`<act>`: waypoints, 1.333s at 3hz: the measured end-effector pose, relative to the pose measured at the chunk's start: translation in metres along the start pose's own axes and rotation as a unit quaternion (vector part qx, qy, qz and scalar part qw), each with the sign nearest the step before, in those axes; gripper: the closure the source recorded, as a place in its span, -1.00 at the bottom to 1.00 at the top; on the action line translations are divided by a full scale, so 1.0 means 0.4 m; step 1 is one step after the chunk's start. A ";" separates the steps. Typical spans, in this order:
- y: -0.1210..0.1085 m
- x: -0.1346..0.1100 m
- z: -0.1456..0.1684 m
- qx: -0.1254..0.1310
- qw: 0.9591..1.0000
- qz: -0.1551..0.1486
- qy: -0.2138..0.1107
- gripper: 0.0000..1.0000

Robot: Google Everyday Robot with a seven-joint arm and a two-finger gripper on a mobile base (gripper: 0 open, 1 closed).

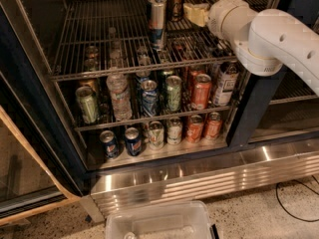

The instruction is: Pick orange can from top shelf of fridge

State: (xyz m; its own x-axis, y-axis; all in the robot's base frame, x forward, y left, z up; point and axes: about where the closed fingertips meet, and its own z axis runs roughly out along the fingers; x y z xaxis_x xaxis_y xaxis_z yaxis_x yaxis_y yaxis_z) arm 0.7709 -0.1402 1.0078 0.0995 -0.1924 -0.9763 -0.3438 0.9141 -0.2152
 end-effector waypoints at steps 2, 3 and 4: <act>0.007 0.042 0.062 -0.045 0.999 0.018 0.019 -0.30; 0.007 0.044 0.102 -0.051 0.998 0.015 0.018 -0.30; 0.006 0.043 0.139 -0.056 0.998 0.012 0.019 -0.32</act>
Offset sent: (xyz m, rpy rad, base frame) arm 0.0194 0.0141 -0.0068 0.0398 0.0531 0.1343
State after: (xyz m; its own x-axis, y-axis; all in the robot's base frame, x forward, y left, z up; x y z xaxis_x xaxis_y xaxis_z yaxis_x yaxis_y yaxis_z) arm 0.8236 -0.1213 0.9918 0.0551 -0.1870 -0.9808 -0.4477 0.8734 -0.1916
